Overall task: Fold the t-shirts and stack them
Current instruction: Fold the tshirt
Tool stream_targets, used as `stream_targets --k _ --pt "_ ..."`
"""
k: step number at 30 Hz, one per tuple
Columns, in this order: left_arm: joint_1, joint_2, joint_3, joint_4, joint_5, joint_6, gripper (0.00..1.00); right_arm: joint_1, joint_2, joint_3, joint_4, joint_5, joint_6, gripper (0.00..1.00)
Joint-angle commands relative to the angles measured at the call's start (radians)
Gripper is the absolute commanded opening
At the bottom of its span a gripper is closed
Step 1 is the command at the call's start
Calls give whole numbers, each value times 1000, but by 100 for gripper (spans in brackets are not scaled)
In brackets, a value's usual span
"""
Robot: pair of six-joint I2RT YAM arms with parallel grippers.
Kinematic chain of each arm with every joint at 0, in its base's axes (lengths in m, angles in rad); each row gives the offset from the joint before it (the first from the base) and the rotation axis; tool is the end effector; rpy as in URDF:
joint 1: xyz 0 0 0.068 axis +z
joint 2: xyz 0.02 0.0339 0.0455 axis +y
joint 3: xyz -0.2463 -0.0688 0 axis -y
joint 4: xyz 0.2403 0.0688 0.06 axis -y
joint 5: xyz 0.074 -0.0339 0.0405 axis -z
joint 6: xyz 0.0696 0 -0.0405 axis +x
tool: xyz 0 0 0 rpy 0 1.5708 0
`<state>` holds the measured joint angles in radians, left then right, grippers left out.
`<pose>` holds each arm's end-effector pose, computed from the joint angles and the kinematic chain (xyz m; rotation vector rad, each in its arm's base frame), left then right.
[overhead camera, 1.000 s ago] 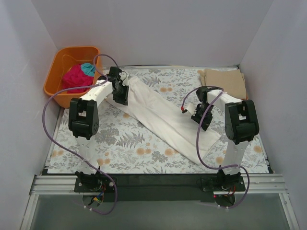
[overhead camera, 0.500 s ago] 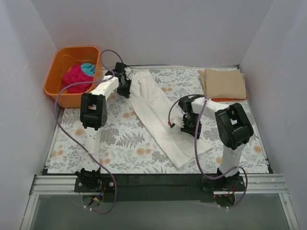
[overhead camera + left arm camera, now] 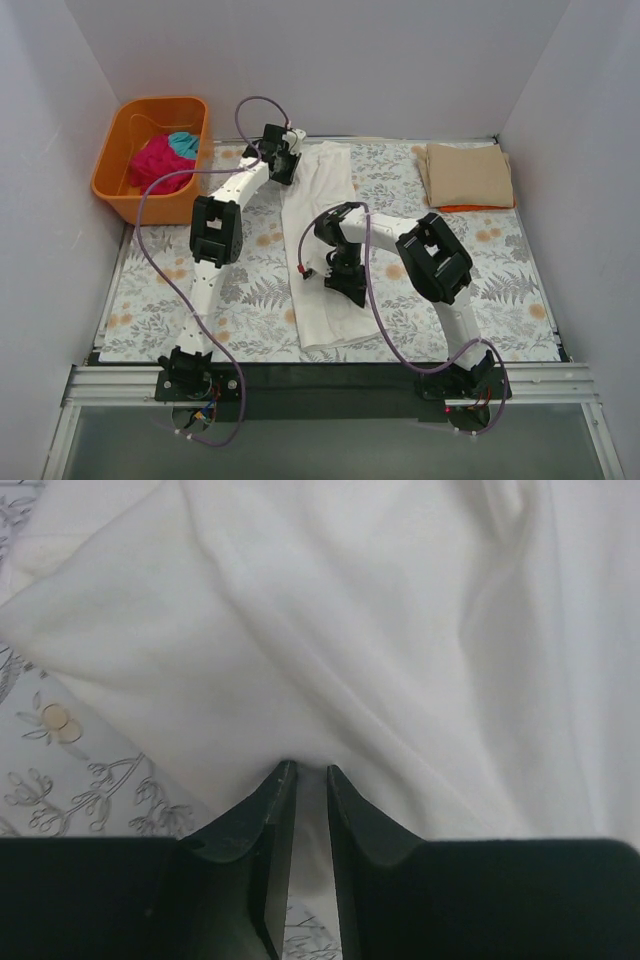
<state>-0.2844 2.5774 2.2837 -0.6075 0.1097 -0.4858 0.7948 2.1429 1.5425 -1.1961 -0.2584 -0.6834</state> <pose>0.5396 -0.1657 0.1208 -0.2057 2.5148 -0.4581 0.2352 0.2650 0.0966 1.9098 -2.1583 -0.3556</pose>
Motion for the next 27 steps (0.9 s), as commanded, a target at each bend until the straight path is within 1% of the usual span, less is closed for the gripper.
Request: stream_targets --k 1,4,5,7,11,13,14,15,16,17,18,19,20,21,23,24,25,26,27 --pt "-52 27 -17 43 -5 7 20 14 61 22 167 -123 42 14" --pt "-48 64 28 80 -18 -10 20 18 29 -10 167 -160 62 20" --pt "-48 72 40 89 -21 -13 20 18 16 -45 168 -188 68 22" --pt "-48 84 60 124 -30 -20 21 18 -41 -87 173 -209 67 25" --pt "-45 89 69 179 -96 -19 23 14 -135 -163 170 -225 67 28" --pt "-42 66 68 180 -96 -31 25 3 -204 -182 164 -229 74 29" --pt "-36 47 42 180 -81 -36 27 -18 -230 -183 159 -251 74 32" --pt "-32 -9 24 180 -8 -42 29 -34 -256 -182 155 -269 71 33" --pt "-27 -41 7 175 42 -57 39 -54 -317 -179 145 -292 64 33" --pt "-18 -74 -4 167 80 -71 43 -96 -348 -176 142 -345 61 37" --pt "-16 -132 -7 144 146 -82 47 -120 -382 -170 142 -369 56 41" --pt "-15 -163 -4 128 177 -88 51 -140 -432 -164 147 -386 50 44" --pt "-15 -195 -7 111 214 -99 52 -172 -446 -157 148 -389 50 46" --pt "-15 -271 -51 94 238 -100 53 -186 -455 -148 150 -381 53 46" --pt "-15 -366 -137 91 298 -83 53 -219 -456 -107 138 -392 55 45" --pt "-15 -478 -273 94 314 -62 52 -224 -463 -104 133 -397 45 45" --pt "-15 -541 -347 98 364 -38 51 -224 -506 -108 147 -392 33 45" --pt "-15 -607 -445 109 387 13 49 -214 -537 -157 177 -357 25 47" --pt "-15 -751 -539 136 419 38 49 -201 -572 -192 212 -319 30 48"
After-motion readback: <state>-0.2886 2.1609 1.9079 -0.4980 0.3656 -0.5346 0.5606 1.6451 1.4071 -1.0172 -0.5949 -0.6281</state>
